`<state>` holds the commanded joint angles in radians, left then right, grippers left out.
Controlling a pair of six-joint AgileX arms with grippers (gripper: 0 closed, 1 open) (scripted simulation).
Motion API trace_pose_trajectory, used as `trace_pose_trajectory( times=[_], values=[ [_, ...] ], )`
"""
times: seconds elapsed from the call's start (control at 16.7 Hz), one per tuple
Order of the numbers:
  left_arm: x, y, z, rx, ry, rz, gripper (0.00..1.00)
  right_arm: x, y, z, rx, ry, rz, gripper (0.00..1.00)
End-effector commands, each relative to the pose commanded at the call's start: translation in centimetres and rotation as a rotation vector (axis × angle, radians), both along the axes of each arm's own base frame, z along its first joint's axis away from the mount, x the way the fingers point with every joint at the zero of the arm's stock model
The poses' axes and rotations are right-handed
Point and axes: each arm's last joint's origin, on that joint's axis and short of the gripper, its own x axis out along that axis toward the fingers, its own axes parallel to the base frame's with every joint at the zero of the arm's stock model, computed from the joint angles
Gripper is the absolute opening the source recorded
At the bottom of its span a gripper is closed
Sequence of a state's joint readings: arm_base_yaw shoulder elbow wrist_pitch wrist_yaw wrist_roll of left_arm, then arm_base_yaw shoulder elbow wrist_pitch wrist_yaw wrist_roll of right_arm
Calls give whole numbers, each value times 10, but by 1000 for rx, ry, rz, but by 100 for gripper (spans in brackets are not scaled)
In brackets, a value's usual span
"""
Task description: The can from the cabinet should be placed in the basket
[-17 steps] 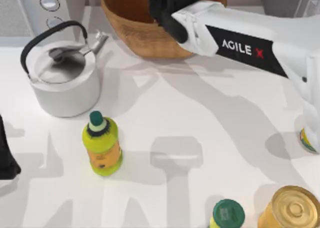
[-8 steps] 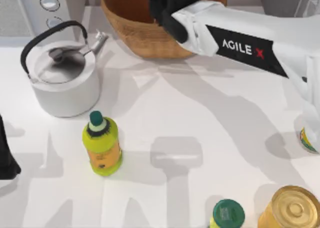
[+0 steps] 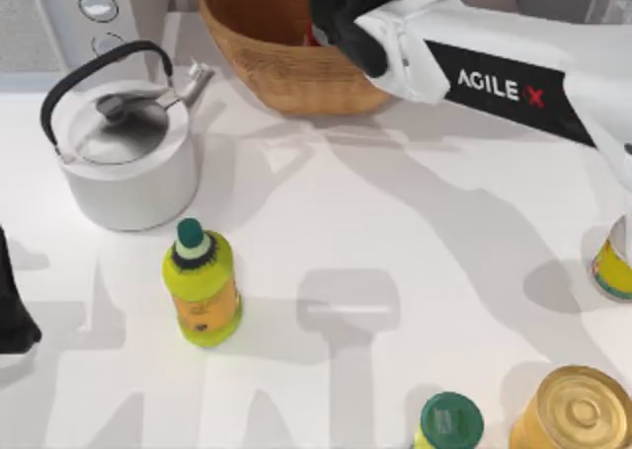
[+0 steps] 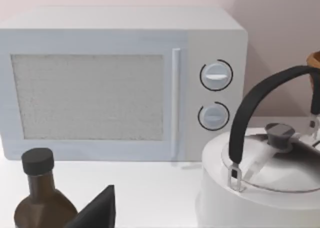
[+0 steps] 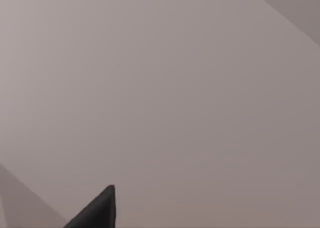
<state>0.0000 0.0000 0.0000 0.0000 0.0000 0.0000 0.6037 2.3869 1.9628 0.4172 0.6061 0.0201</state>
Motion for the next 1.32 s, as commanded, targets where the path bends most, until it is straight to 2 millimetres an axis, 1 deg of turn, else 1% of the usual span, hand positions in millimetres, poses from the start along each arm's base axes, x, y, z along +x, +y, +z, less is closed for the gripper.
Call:
trace_pose_trajectory(
  times=[0.06,0.18,0.3,0.36,0.42,0.54,0.66,0.72,0.84,0.9,1.02,1.14,1.2,1.32],
  values=[
    [0,0,0,0,0,0,100,-2,-9,8,0,2,11,100],
    [0,0,0,0,0,0,100,-12,-35,28,-2,8,36,100],
    [0,0,0,0,0,0,100,-30,-70,52,-5,18,60,100],
    [0,0,0,0,0,0,100,-43,-91,64,-6,23,70,100],
    [0,0,0,0,0,0,100,-59,-112,76,-7,27,79,100],
    [0,0,0,0,0,0,100,-100,-157,96,-4,28,93,100],
    [0,0,0,0,0,0,100,-150,-199,106,-1,22,99,100],
    [0,0,0,0,0,0,100,-178,-218,106,2,17,100,100],
    [0,0,0,0,0,0,100,-231,-250,96,5,5,95,100],
    [0,0,0,0,0,0,100,-256,-263,85,6,-2,90,100],
    [0,0,0,0,0,0,100,-298,-282,57,6,-12,75,100],
    [0,0,0,0,0,0,100,-329,-294,23,4,-17,55,100],
    [0,0,0,0,0,0,100,-339,-298,5,2,-16,44,100],
    [0,0,0,0,0,0,100,-352,-304,-27,-1,-12,21,100]
  ],
)
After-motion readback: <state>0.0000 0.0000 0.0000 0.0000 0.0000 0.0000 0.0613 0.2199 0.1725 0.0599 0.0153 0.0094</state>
